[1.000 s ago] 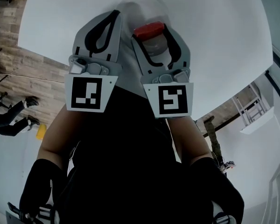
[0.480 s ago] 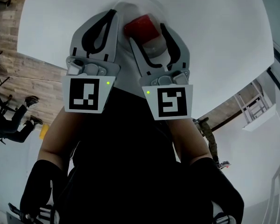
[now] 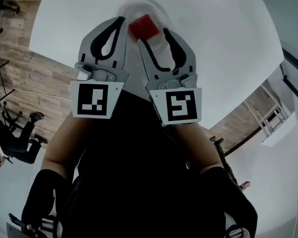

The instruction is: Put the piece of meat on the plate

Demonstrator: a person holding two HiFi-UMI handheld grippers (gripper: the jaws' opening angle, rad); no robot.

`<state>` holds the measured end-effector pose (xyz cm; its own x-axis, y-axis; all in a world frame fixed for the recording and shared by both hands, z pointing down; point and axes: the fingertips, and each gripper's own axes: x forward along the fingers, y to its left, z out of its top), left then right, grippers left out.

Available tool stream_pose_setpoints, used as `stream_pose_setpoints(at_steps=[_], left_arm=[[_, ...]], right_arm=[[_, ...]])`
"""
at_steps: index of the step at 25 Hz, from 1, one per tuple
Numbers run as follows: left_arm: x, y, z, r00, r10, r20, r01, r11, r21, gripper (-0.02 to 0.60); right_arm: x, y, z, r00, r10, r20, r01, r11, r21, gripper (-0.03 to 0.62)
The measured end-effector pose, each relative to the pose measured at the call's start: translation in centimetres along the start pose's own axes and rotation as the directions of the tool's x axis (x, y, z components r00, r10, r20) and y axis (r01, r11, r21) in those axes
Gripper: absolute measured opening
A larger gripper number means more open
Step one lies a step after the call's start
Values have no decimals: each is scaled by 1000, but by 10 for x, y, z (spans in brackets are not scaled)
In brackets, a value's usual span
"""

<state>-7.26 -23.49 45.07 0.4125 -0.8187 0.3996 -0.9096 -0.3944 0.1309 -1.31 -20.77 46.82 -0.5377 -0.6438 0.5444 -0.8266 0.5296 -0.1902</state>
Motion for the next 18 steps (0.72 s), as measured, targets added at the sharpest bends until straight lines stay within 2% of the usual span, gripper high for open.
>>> stream_pose_setpoints(at_steps=[1, 6, 9, 14, 18], left_arm=[[-6, -3, 7, 1000, 3, 15, -3, 1000, 9, 5], [-55, -27, 51, 997, 17, 78, -21, 999, 48, 5], [-80, -46, 80, 987, 34, 160, -48, 996, 81, 5], [-97, -58, 94, 975, 70, 210, -92, 991, 95, 5], [-112, -63, 106, 962, 88, 257, -117, 988, 102, 5]], right_arm=[[-7, 0, 7, 999, -14, 30, 14, 1000, -11, 188], [-60, 17, 44, 991, -22, 134, 28, 999, -40, 129], [-93, 18, 65, 978, -14, 210, 28, 998, -63, 86], [-113, 18, 87, 956, 13, 294, 17, 995, -99, 5], [-124, 32, 99, 943, 49, 330, 2, 988, -153, 4]])
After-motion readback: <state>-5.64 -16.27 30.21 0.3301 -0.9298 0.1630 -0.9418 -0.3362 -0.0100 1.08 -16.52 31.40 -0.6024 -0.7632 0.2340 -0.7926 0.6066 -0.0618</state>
